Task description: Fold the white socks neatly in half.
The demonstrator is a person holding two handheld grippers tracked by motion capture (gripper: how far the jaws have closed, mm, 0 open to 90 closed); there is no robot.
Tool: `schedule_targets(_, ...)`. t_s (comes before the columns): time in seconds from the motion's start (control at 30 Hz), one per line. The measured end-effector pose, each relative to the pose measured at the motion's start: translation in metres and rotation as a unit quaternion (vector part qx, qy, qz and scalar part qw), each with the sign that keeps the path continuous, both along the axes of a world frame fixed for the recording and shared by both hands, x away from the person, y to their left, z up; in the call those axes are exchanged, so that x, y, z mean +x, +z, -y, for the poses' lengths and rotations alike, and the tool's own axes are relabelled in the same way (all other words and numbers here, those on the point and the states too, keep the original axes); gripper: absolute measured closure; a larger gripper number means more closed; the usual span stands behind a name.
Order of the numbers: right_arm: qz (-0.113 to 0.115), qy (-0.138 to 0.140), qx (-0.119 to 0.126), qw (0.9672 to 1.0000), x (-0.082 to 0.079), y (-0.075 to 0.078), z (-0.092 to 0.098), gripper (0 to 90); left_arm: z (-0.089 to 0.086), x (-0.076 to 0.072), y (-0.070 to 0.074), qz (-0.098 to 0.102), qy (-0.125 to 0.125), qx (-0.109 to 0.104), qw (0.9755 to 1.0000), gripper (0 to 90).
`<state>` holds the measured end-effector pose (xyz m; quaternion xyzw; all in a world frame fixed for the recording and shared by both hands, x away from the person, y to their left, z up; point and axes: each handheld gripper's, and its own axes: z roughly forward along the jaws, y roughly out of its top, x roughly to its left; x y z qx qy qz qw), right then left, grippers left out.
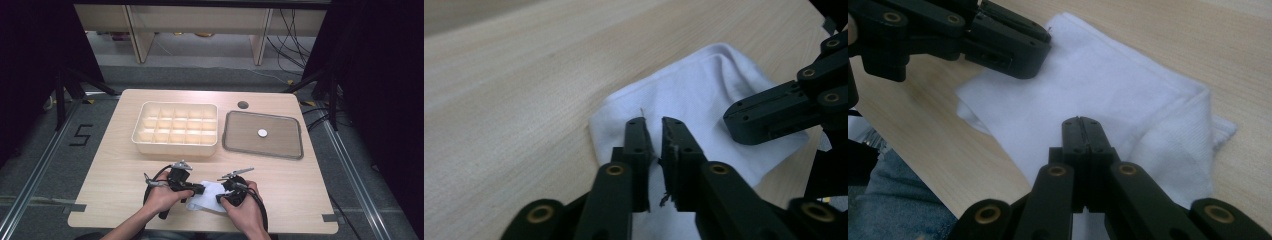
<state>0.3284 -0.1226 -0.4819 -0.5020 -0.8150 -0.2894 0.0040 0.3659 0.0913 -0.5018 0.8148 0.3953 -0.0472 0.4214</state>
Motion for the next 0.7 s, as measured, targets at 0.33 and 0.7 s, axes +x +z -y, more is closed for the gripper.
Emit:
schedule_targets(0.33,-0.016,-0.005,-0.005,0.9998,0.003,0.001,-0.005,90.0,-0.026,-0.005,0.002,-0.002,0.03,-0.012,0.9995,54.4)
schedule_targets(0.7,-0.028,-0.008,-0.012,0.9995,0.004,-0.002,-0.004,90.0,-0.023,-0.003,-0.008,-0.085,0.02,0.001,0.9961,60.5)
